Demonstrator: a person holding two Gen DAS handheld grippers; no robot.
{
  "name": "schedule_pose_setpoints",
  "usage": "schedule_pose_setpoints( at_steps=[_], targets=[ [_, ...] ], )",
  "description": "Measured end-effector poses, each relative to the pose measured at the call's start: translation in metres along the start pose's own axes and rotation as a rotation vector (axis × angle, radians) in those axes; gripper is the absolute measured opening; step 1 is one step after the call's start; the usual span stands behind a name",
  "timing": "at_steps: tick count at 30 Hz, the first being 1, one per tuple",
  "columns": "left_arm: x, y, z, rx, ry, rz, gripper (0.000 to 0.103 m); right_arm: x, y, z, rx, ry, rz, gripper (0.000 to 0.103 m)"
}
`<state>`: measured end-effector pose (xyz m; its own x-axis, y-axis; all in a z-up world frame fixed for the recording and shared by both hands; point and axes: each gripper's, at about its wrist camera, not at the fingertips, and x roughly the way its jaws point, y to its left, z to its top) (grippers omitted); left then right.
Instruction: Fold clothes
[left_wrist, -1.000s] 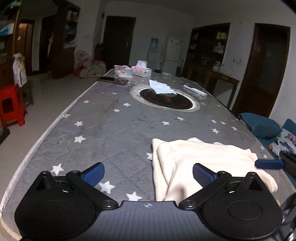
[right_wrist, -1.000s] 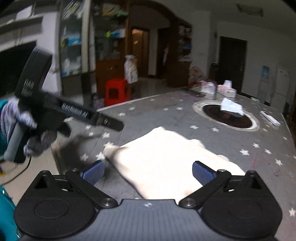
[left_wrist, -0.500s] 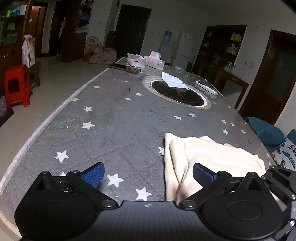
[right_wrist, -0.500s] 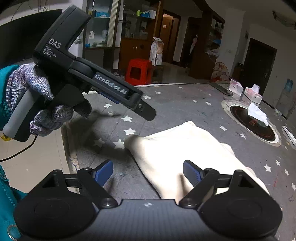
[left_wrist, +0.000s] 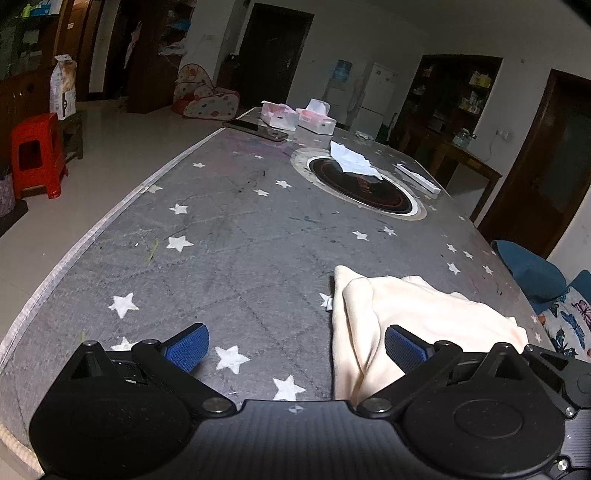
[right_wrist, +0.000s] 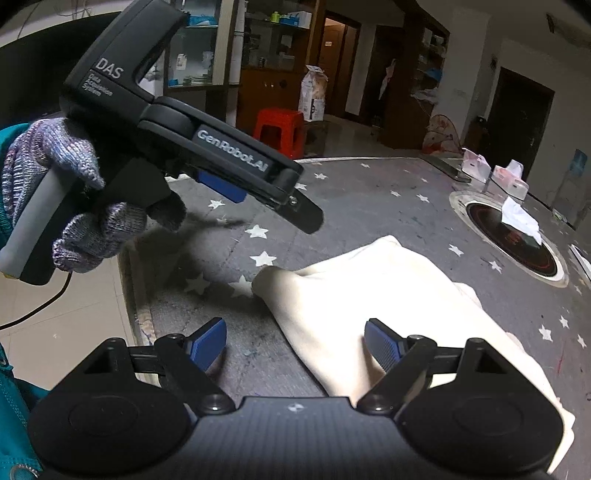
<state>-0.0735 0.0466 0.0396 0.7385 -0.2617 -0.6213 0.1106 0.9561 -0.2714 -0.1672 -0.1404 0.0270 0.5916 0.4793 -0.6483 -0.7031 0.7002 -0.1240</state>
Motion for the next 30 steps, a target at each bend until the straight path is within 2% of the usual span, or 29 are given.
schedule_pose_setpoints(
  at_steps=[12, 19, 30],
  targets=[
    [0.005, -0.007, -0.004, 0.019, 0.019, -0.015, 0.103, -0.003, -0.022, -0.011, 0.135, -0.014, 0.022, 0.085],
    [0.012, -0.009, -0.006, 0.033, 0.040, -0.007, 0.103, -0.018, -0.046, -0.022, 0.231, -0.038, -0.002, 0.086],
    [0.016, -0.013, -0.011, 0.064, 0.067, 0.007, 0.103, -0.038, -0.117, -0.059, 0.505, -0.058, -0.139, 0.087]
  ],
)
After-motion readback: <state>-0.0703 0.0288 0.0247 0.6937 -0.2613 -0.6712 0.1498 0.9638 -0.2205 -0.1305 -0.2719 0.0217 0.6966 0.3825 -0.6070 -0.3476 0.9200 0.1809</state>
